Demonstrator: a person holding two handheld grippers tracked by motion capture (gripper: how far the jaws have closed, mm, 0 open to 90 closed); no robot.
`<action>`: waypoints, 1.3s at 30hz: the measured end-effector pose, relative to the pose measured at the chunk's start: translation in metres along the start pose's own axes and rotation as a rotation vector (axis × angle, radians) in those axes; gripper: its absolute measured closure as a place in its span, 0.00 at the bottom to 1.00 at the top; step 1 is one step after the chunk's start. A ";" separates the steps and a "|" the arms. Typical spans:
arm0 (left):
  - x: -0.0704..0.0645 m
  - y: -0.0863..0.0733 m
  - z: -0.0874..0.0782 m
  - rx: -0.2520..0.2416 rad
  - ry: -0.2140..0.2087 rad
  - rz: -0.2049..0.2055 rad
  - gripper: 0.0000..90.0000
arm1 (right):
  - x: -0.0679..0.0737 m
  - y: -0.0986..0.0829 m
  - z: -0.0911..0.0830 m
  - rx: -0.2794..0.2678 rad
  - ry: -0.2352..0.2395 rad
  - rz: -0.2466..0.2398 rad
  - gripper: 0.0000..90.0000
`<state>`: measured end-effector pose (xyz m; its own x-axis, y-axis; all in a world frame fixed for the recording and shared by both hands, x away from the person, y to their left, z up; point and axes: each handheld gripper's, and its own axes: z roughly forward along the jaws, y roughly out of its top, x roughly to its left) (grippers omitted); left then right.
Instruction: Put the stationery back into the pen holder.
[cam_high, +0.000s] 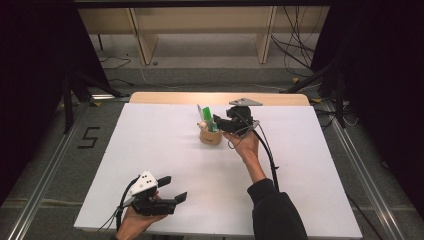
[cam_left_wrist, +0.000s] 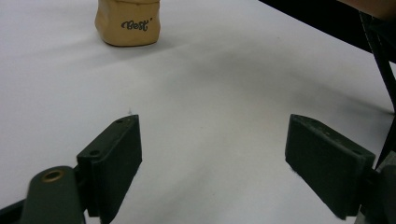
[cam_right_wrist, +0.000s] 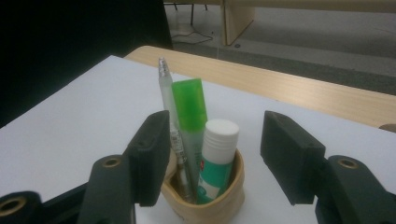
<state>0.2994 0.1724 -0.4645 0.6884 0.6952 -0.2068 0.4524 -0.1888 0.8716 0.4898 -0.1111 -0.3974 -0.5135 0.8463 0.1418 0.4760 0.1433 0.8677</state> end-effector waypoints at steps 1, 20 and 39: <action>0.000 0.000 0.000 0.000 0.000 0.000 0.21 | -0.001 0.000 -0.001 0.001 0.002 0.004 0.47; 0.010 0.003 0.000 -0.019 -0.020 -0.070 0.21 | -0.001 -0.026 -0.053 -0.007 0.110 0.027 0.33; 0.016 0.004 -0.007 -0.039 -0.002 -0.054 0.21 | 0.002 -0.084 -0.117 -0.023 0.163 -0.017 0.30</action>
<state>0.3086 0.1880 -0.4610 0.6647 0.7021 -0.2553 0.4670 -0.1238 0.8755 0.3652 -0.1821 -0.4142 -0.6315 0.7488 0.2010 0.4508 0.1438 0.8809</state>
